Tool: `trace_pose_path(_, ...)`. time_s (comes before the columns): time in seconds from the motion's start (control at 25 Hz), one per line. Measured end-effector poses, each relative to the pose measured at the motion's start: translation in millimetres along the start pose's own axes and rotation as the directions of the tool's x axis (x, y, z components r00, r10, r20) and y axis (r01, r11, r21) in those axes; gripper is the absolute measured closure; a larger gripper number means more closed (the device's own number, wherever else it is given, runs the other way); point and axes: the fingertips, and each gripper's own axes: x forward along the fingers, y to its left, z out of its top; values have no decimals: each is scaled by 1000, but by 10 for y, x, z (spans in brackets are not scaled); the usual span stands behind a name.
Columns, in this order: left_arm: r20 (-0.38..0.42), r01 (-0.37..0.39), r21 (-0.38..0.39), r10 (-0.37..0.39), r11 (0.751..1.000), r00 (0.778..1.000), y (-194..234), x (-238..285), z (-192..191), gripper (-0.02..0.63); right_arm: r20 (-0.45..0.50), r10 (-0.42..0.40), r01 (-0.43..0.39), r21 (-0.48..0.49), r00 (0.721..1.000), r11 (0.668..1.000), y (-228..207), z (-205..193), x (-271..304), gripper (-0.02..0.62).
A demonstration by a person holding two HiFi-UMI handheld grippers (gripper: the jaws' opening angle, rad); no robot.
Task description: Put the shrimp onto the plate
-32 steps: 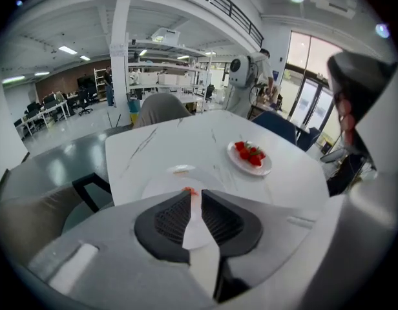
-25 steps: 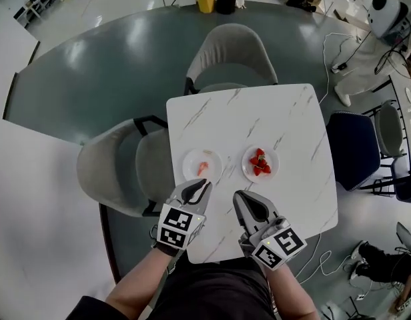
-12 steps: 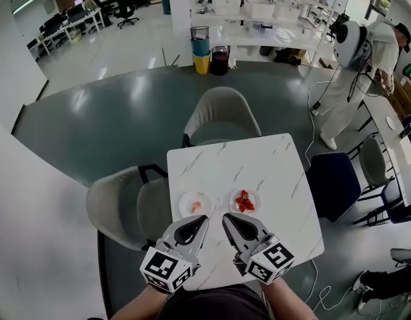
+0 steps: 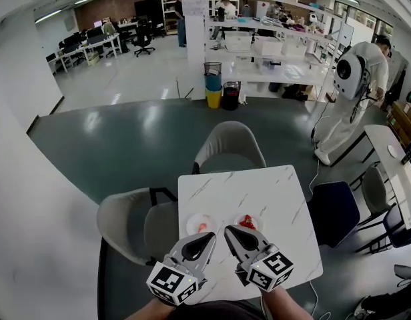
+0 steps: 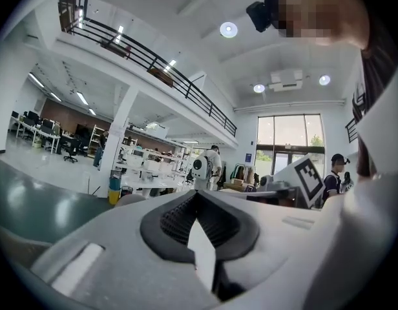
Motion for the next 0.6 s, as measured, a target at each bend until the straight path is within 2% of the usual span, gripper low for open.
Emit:
trace_pose_path(0.36, 36, -7, 24, 6, 1000, 999, -89, -113, 158, 597, 21, -6, 7, -46, 1000, 999, 172, 131, -69, 594)
trace_pose_path(0.6, 32, -9, 10, 9, 1000, 999, -111, -146, 136, 597, 15, -14, 15, -50, 1000, 999, 223, 122, -104, 594)
